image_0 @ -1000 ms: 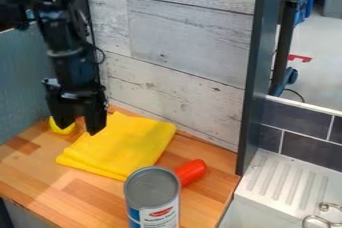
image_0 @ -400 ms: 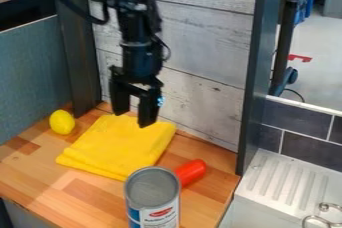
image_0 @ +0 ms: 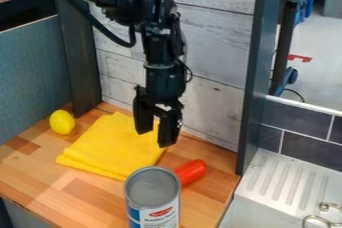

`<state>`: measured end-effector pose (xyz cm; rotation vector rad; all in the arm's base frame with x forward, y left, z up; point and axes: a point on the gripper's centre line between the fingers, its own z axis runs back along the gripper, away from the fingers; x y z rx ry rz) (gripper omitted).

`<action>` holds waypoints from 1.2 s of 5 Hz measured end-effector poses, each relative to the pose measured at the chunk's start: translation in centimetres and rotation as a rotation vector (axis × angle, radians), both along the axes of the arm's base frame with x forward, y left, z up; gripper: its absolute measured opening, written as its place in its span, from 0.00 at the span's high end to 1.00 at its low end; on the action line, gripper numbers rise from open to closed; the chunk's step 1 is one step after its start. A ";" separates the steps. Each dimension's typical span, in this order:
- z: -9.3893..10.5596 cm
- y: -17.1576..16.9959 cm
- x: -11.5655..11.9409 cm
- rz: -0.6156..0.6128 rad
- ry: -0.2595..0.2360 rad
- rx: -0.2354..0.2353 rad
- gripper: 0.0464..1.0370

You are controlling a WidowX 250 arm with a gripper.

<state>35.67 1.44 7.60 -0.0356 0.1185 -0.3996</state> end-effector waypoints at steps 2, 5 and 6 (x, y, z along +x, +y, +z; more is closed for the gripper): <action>-2.0 -2.6 0.5 -0.082 0.015 -0.011 0.03; -5.6 -3.9 1.3 -0.080 0.089 0.013 0.03; -6.0 -3.7 1.4 -0.076 0.075 0.021 0.08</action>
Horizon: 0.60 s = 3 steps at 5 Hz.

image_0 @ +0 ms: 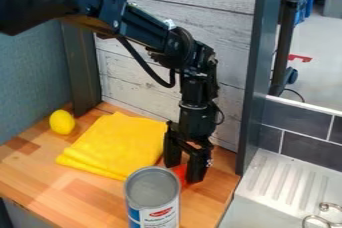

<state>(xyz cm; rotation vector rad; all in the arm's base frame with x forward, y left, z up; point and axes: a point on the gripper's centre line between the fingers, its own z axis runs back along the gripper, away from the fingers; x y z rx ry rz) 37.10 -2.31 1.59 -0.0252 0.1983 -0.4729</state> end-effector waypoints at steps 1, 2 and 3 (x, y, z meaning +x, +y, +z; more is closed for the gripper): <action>-1.1 0.1 -0.6 0.003 -0.018 -0.007 0.29; -1.1 0.1 -0.6 0.013 -0.034 -0.025 0.48; -1.2 0.1 -0.6 0.013 -0.038 -0.032 0.48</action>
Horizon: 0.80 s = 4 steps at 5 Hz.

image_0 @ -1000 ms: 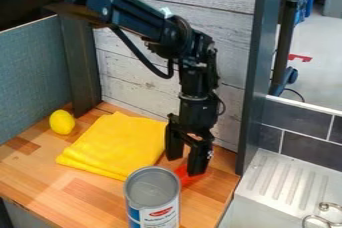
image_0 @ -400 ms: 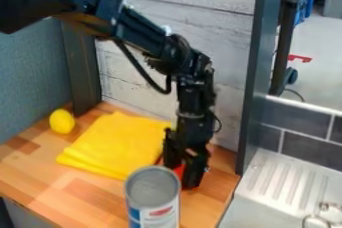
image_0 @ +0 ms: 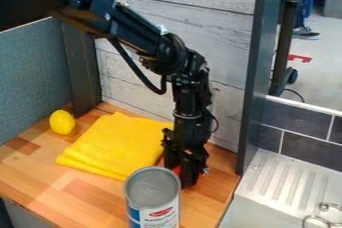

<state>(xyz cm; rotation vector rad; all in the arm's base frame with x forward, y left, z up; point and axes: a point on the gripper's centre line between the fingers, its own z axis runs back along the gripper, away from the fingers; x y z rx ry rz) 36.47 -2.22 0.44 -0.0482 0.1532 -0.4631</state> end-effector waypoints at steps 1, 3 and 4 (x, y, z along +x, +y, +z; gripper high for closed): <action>0.2 0.0 0.0 -0.012 0.004 -0.002 0.48; 4.3 1.1 0.5 0.007 -0.108 0.014 0.48; 6.6 3.2 -0.4 0.058 -0.148 0.039 0.48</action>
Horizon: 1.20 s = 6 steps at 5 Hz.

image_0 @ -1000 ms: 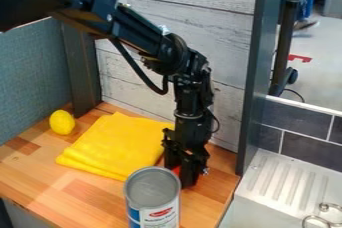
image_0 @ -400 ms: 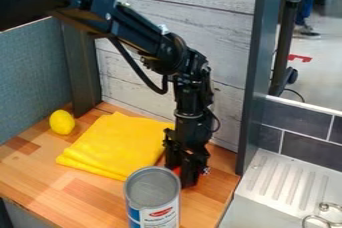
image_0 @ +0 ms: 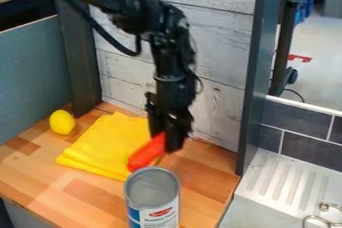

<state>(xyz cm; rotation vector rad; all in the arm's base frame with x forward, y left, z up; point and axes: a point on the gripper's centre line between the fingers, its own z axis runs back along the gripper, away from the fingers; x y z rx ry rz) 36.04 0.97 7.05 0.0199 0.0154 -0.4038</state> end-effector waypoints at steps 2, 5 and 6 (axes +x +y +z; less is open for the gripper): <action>3.3 5.2 -3.6 0.135 -0.035 -0.012 0.48; 4.1 14.8 -8.6 0.435 -0.110 0.059 0.48; 3.1 17.1 -8.9 0.506 -0.120 0.091 0.48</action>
